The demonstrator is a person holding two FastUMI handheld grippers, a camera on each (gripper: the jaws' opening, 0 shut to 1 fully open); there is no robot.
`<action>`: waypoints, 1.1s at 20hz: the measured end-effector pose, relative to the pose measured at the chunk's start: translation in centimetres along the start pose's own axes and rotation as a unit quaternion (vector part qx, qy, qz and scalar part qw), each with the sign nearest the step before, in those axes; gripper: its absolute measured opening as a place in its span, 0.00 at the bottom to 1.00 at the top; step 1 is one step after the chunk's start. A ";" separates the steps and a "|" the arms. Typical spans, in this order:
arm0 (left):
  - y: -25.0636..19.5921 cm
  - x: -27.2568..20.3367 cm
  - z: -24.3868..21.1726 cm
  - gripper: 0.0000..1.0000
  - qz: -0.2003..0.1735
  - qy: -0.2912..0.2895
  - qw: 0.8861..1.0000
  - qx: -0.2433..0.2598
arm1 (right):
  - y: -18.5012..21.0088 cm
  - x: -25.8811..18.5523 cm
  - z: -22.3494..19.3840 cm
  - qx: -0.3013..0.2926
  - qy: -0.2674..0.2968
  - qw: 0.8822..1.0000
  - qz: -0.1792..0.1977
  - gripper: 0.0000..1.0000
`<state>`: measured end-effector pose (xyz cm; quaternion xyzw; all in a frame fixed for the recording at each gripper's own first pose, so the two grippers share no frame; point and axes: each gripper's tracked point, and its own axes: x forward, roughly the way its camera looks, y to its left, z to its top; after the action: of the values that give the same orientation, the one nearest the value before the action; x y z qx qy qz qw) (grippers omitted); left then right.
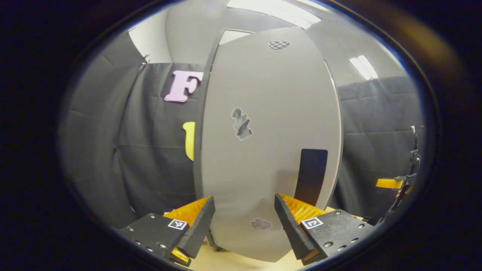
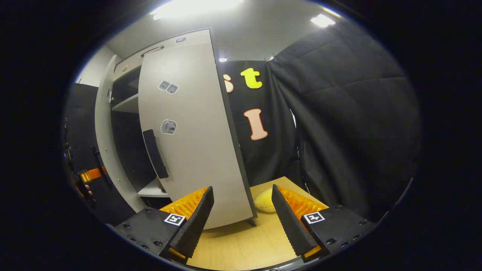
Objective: Grab one shoe with the right hand and put it into the shoe cabinet, grab the other shoe with the left hand and put it into the shoe cabinet; then close the right door with the right hand and the left door with the left hand.
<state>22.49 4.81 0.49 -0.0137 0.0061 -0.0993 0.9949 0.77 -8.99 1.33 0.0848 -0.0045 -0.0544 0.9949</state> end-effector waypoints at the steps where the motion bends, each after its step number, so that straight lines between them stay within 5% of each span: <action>1: -0.4 0.4 0.2 0.99 0.006 -0.005 1.000 0.011 | -0.8 -0.6 0.3 0.001 -0.006 1.000 -0.011 0.98; 8: -0.3 -0.8 2.5 1.00 0.054 -0.043 0.992 0.107 | -4.2 -2.2 0.7 0.016 -0.019 0.998 -0.060 0.98; 13: -1.2 -3.7 1.8 1.00 0.057 -0.031 0.996 0.060 | -2.4 -0.6 2.3 0.003 -0.037 0.999 -0.039 0.98; 14: -1.0 -4.1 1.4 0.93 0.063 -0.027 0.996 0.050 | -1.6 -0.2 2.9 -0.002 -0.045 0.999 -0.030 0.98; 22: 2.3 -10.7 -1.5 1.00 0.169 -0.022 0.985 0.025 | 4.5 0.5 3.7 -0.060 -0.067 0.995 0.030 0.98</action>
<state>12.42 9.18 -0.94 0.0104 -0.0163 0.0706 0.9973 1.66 -5.22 5.75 0.0210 -0.0705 -0.0303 0.9968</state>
